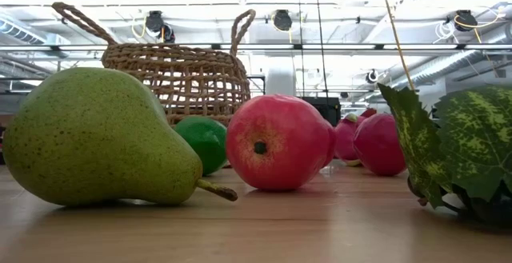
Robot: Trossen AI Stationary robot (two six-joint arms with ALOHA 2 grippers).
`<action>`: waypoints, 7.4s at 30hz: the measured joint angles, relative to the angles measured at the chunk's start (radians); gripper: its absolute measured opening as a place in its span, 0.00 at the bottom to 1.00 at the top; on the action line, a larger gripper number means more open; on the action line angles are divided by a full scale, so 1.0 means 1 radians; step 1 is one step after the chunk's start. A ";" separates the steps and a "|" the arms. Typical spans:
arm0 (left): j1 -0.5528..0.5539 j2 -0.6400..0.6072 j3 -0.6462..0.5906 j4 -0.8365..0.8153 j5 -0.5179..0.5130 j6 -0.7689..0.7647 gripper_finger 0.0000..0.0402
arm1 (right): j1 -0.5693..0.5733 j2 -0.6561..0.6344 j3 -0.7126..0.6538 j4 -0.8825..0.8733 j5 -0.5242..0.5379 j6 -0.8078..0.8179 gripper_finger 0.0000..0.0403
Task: Build produce basket
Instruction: Put the apple into the basket
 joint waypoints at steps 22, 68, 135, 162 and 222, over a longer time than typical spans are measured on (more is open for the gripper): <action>-0.158 -0.373 0.000 -0.428 -0.342 -0.009 0.99 | -0.038 -0.037 0.110 -0.205 0.171 0.371 0.00; -0.169 -0.603 0.000 -0.779 -0.353 -0.061 0.99 | -0.589 0.668 1.227 -1.359 -0.292 0.820 0.00; -0.169 -0.541 0.001 -0.799 -0.331 -0.129 0.99 | -0.431 0.401 1.041 -1.339 -0.330 0.689 0.36; -0.169 -0.260 0.001 -0.552 -0.331 -0.088 0.99 | 0.164 -0.113 0.371 -1.411 0.002 0.876 0.36; -0.047 0.437 0.368 -0.711 0.088 -0.161 0.99 | 0.047 -0.556 -0.179 -0.997 0.045 0.922 0.36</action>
